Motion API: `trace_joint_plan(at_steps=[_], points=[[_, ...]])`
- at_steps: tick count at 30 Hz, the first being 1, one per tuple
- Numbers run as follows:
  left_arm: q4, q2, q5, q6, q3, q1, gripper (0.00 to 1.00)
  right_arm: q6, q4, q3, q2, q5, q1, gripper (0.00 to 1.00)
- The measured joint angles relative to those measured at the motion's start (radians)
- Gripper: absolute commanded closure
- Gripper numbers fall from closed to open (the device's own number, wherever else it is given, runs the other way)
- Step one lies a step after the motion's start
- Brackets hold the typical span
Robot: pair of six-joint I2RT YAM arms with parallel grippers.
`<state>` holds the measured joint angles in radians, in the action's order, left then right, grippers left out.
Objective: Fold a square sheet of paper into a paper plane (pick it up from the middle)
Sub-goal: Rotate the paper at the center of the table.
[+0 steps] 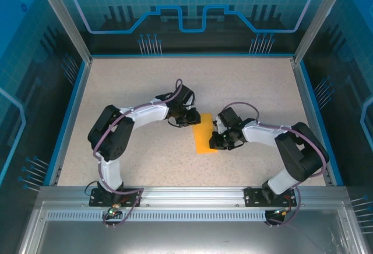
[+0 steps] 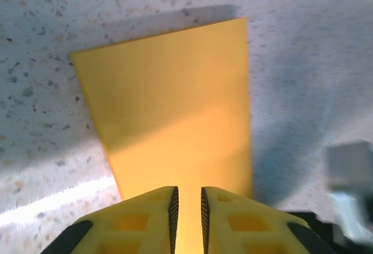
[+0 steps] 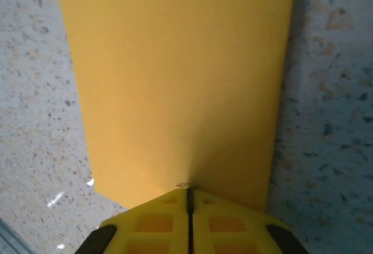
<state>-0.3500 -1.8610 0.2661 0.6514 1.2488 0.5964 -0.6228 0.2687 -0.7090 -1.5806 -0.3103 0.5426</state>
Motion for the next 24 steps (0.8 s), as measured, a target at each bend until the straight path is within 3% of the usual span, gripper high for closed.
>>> trace_joint_plan(at_steps=[3, 14, 18, 24], points=[[0.014, 0.098, -0.016, 0.025, -0.065, -0.008, 0.64, -0.032, -0.03, 0.0, -0.003, 0.015, 0.026, 0.93], [0.011, 0.38, -0.169, 0.162, -0.371, -0.053, 0.51, -0.303, -0.283, -0.017, -0.089, 0.092, 0.257, 0.93], [0.004, 0.446, -0.204, 0.201, -0.424, -0.072, 0.43, -0.33, -0.276, -0.092, -0.134, 0.119, 0.265, 0.93], [0.003, 0.496, -0.219, 0.233, -0.444, -0.075, 0.25, -0.239, -0.159, -0.285, -0.156, 0.123, 0.186, 0.9]])
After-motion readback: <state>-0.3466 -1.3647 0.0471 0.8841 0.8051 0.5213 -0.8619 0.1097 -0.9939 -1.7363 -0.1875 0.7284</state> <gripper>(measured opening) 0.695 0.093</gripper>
